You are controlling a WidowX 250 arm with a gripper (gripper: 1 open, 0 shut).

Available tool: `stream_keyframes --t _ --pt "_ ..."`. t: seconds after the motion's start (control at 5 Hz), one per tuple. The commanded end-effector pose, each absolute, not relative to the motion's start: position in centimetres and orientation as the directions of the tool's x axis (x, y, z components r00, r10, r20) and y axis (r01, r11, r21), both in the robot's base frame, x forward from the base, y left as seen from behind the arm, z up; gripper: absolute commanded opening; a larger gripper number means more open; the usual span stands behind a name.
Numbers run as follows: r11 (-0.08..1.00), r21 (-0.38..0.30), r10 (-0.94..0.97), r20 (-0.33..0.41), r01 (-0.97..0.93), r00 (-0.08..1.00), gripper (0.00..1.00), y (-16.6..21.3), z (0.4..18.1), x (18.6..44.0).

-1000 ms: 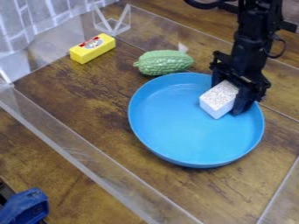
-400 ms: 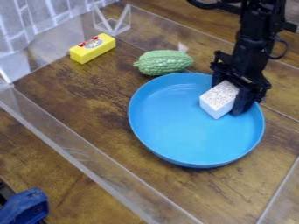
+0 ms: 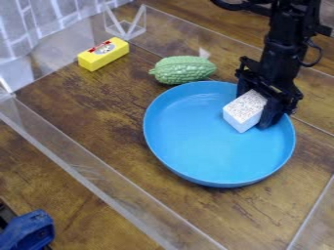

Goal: Put the white object in the blue tray

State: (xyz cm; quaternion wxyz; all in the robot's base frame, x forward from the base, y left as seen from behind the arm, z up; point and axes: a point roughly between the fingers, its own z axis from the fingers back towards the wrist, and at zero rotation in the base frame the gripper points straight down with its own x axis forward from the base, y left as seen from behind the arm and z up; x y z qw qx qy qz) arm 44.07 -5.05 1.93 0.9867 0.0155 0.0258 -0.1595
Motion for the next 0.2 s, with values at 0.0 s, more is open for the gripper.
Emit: stream_keyframes --t 0.0 --pt "0.939 0.017 -0.340 -0.104 0.344 0.935 0.00 -5.53 0.18 43.34"
